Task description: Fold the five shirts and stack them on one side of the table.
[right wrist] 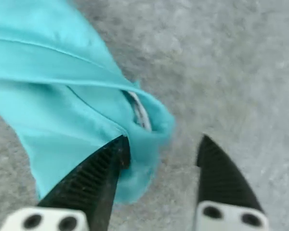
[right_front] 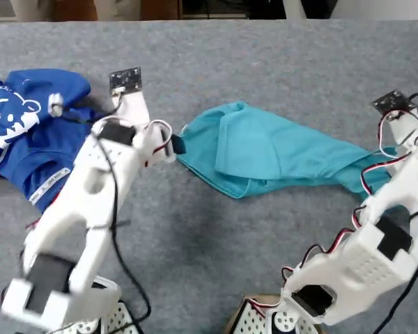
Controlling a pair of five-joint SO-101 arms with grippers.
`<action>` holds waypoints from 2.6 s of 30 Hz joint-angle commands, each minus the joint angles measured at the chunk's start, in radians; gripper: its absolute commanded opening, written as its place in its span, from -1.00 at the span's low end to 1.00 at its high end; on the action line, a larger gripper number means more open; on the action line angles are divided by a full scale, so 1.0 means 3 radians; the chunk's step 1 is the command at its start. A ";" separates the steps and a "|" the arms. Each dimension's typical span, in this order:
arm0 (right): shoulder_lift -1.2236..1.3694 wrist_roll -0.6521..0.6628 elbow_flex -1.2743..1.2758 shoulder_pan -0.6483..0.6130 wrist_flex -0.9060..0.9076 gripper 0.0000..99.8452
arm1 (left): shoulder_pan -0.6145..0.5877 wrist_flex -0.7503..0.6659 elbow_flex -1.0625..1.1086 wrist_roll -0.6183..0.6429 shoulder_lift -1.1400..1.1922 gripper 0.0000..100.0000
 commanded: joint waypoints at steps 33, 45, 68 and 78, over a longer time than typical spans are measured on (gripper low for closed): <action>-0.0652 -0.0220 0.0212 -0.0176 0.0046 -0.72 | 0.0056 0.0363 -0.2383 0.0087 0.2621 -0.97; -0.1256 -0.0823 -0.0038 -0.1910 0.1289 -0.39 | 0.0000 0.0604 -0.2353 0.0046 0.2601 -0.96; -0.0964 -0.1345 0.1557 -0.3475 -0.0557 -0.67 | -0.0123 0.0639 -0.2215 0.0036 0.2601 -0.96; -0.0724 -0.1504 0.1419 -0.3547 -0.0317 -0.61 | -0.0169 0.0634 -0.2245 0.0061 0.2611 -0.96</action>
